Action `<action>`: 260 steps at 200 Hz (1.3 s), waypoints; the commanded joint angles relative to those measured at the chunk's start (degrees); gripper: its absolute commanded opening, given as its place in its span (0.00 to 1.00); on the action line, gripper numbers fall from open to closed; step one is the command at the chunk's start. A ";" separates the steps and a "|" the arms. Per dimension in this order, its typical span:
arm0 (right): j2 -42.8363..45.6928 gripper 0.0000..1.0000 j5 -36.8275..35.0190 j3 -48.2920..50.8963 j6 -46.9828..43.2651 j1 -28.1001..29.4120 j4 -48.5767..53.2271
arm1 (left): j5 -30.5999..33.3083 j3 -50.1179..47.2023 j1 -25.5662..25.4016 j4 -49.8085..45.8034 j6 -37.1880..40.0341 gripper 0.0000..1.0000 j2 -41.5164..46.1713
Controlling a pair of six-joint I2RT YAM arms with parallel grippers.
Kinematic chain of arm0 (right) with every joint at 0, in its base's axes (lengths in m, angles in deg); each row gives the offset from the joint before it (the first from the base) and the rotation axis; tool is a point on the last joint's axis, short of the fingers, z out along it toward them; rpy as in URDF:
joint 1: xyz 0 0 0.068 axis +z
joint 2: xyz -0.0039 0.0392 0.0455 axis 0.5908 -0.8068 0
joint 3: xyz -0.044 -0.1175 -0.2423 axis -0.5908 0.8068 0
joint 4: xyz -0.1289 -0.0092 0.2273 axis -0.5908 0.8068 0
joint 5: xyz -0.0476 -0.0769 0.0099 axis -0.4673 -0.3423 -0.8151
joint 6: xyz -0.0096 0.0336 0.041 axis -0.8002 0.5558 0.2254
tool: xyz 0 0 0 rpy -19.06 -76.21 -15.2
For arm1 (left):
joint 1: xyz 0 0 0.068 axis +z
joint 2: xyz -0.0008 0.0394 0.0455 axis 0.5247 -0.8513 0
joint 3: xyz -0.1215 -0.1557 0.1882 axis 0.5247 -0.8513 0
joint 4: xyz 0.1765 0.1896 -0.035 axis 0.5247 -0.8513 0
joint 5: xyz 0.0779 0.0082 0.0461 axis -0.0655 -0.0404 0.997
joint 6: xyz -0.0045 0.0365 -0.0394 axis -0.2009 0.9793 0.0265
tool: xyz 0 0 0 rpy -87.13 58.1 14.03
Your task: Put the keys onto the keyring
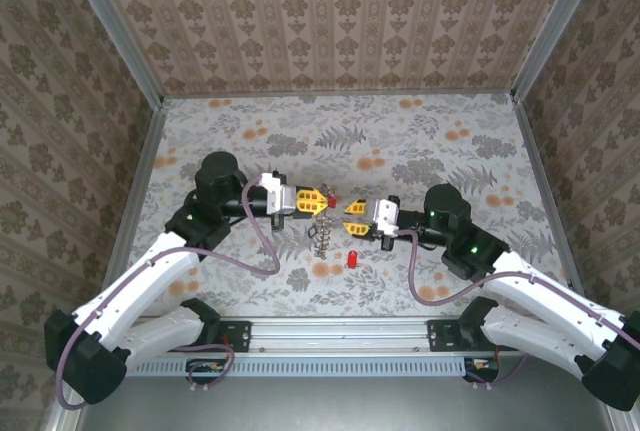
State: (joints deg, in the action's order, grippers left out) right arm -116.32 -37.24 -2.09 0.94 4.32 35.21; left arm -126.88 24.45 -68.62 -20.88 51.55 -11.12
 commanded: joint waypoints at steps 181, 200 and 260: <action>-1.07 0.35 -10.23 7.57 -31.27 8.62 -26.32 | -1.66 3.47 0.32 1.13 -4.35 0.00 -0.26; -1.47 0.34 -11.41 8.05 -32.66 9.38 -28.21 | -1.31 3.62 0.28 1.40 -5.00 0.00 -0.58; -2.81 0.29 -13.12 7.22 -36.10 10.75 -29.47 | -1.10 3.44 0.04 1.77 -5.55 0.00 -0.72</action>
State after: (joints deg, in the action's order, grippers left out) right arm -118.62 -49.17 5.54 -32.82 14.55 8.54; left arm -127.32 25.52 -68.64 -22.56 47.29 -11.95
